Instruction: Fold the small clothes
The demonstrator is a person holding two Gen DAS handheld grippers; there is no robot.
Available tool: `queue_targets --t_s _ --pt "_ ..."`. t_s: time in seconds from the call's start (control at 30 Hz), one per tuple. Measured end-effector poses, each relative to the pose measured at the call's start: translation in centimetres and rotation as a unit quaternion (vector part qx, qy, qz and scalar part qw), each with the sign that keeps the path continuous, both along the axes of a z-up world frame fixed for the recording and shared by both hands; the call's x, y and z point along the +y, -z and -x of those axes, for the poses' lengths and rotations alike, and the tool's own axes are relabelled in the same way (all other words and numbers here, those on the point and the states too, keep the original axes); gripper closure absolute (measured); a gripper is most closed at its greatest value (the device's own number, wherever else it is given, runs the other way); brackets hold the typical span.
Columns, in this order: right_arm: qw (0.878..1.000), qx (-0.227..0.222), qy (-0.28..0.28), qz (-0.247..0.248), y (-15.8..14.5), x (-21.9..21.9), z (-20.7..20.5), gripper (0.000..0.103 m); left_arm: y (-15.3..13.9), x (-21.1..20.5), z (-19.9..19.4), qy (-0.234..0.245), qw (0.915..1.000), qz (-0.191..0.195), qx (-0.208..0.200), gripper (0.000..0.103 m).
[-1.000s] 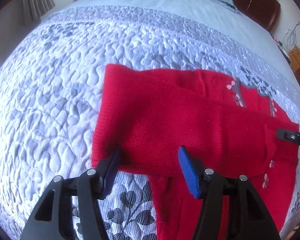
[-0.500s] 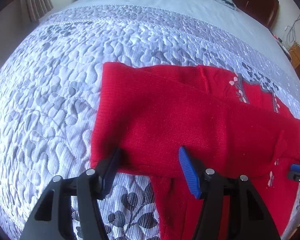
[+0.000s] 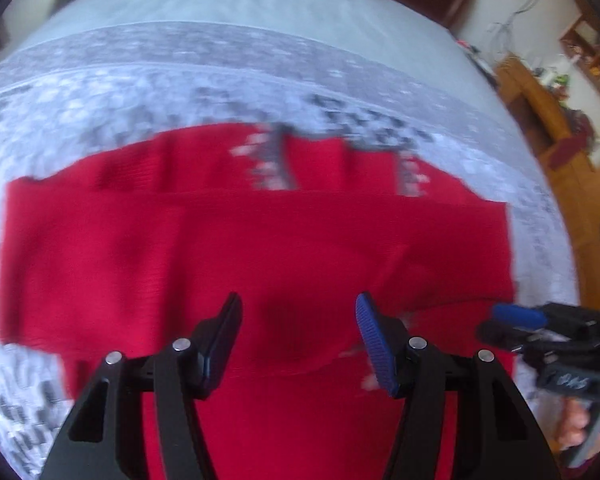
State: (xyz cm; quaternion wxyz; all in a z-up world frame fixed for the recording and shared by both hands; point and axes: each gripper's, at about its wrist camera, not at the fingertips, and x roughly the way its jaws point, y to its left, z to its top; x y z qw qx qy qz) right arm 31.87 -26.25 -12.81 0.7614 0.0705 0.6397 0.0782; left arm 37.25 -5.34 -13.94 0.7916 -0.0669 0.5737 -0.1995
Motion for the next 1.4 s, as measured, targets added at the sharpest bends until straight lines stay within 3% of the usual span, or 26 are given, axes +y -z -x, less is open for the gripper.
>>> queue_targets --t_s 0.07,0.13,0.2,0.3,0.37,0.47,0.57,0.6,0.67,0.83,0.93,1.1,1.17,1.2,1.23,1.33,1.4 --pt "1.0 0.001 0.009 -0.002 0.0 -1.3 0.7 0.06 0.1 -2.7 -0.2 0.031 0.9994 0.006 0.01 0.044" --pt "1.0 0.001 0.015 -0.005 0.2 -2.2 1.3 0.06 1.1 -4.8 -0.7 0.05 0.9984 0.003 0.028 0.051" --pt "1.0 -0.001 0.019 -0.009 0.4 -3.0 1.9 0.06 2.2 -6.0 -1.1 0.059 0.9967 0.006 0.057 0.085" --pt "1.0 -0.002 0.025 -0.014 0.6 -4.1 2.7 0.06 2.5 -6.6 -0.6 0.051 0.9974 -0.002 0.051 0.099" --pt "1.0 -0.002 0.026 -0.017 0.8 -4.6 3.0 0.06 1.9 -6.7 0.2 0.053 0.9976 0.012 0.042 0.099" --pt "0.999 -0.001 0.031 -0.021 1.0 -5.1 3.2 0.06 1.3 -7.0 2.2 0.098 0.9935 0.033 0.047 0.098" --pt "0.999 -0.001 0.033 -0.024 1.1 -5.0 3.3 0.057 1.3 -6.6 4.0 0.145 0.9838 0.069 0.081 0.079" --pt "0.999 -0.001 0.033 -0.025 1.1 -4.9 3.3 0.055 1.3 -6.0 4.5 0.152 0.9802 0.086 0.093 0.068" --pt "0.999 0.002 0.029 -0.028 1.2 -4.5 3.2 0.055 0.8 -4.6 5.1 0.149 0.9809 0.089 0.088 0.057" --pt "0.996 0.024 0.019 -0.082 2.1 -2.2 2.9 0.055 -0.5 1.8 4.4 0.07 0.9972 0.007 0.025 0.051" --pt "0.994 0.037 0.023 -0.096 3.2 -0.8 1.9 0.055 -0.8 5.5 3.7 0.018 0.9978 -0.064 -0.01 0.051" --pt "0.99 0.051 0.044 -0.126 4.8 0.4 -0.1 0.057 -1.2 10.5 3.2 -0.041 0.9976 -0.054 -0.009 0.051" --pt "0.987 0.053 0.045 -0.142 5.3 0.9 -0.7 0.071 -1.2 11.6 3.1 -0.055 0.9972 -0.05 -0.01 0.051" --pt "0.986 0.057 0.045 -0.148 5.6 1.1 -1.0 0.092 -1.2 12.2 3.1 -0.063 0.9968 -0.047 -0.011 0.051" --pt "0.985 0.066 0.042 -0.156 6.0 1.3 -1.1 0.098 -1.2 12.5 3.0 -0.069 0.9965 -0.046 -0.012 0.051" --pt "0.982 0.062 0.038 -0.173 5.4 1.3 -0.8 0.099 -1.5 14.4 2.8 -0.102 0.9932 -0.052 -0.023 0.051" --pt "0.982 0.038 0.032 -0.184 3.4 0.7 -0.7 0.099 -1.6 15.2 2.5 -0.124 0.99 -0.06 -0.034 0.051"
